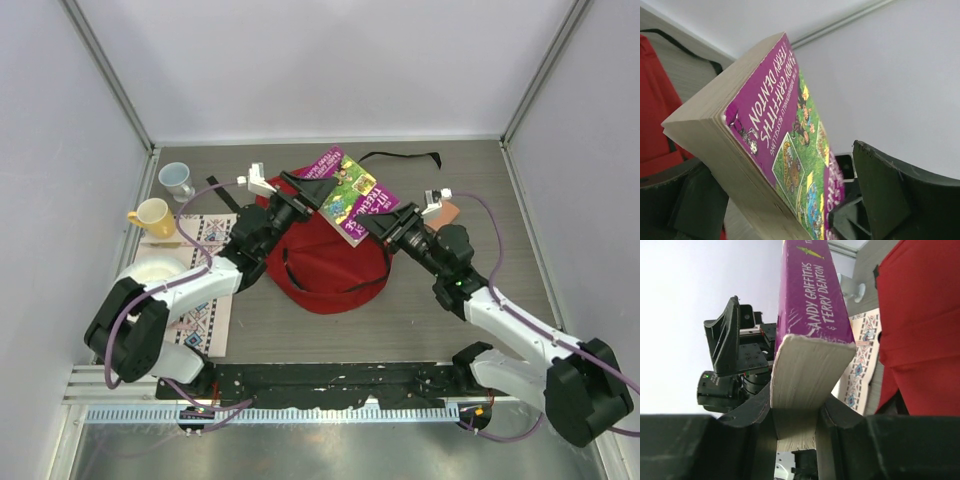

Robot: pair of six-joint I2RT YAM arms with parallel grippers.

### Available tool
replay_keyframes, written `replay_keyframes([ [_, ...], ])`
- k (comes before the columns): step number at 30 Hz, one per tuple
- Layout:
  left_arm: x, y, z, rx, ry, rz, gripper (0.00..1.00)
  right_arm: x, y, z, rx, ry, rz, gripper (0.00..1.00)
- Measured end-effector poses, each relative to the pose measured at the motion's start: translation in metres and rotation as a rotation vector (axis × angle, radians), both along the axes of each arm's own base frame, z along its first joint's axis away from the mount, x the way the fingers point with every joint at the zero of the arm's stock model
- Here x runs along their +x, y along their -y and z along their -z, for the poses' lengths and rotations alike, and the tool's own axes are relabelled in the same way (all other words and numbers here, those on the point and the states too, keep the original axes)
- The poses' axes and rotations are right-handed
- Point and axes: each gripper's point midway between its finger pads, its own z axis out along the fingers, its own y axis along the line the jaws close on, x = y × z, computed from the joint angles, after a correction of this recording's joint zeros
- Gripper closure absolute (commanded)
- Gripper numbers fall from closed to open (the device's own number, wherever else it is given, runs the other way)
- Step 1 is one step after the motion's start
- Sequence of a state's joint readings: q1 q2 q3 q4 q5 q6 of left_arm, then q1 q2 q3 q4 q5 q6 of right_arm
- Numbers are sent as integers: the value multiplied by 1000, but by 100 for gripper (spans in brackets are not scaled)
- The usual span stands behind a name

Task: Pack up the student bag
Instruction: Pick up the book from the center of the board.

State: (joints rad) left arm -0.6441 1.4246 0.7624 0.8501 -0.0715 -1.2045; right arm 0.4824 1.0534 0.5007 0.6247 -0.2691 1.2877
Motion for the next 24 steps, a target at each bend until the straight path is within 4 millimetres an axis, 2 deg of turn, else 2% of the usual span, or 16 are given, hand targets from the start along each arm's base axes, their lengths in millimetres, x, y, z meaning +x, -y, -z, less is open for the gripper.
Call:
replay_keyframes([
  [4, -13, 6, 19, 145, -18, 53, 0, -6, 11, 3, -85, 3, 47, 99],
  [9, -28, -2, 28, 306, -1, 71, 1, -2, 31, 2, -194, 5, 154, 99],
  [17, -44, -24, 43, 594, 36, 81, 0, 2, 70, 35, -427, -77, 310, 99],
  [20, -49, -28, 56, 693, 34, 112, 0, 1, 85, 35, -504, -83, 362, 99],
  [24, -60, -28, 72, 797, 31, 198, 0, -4, 109, 21, -583, -64, 445, 99],
])
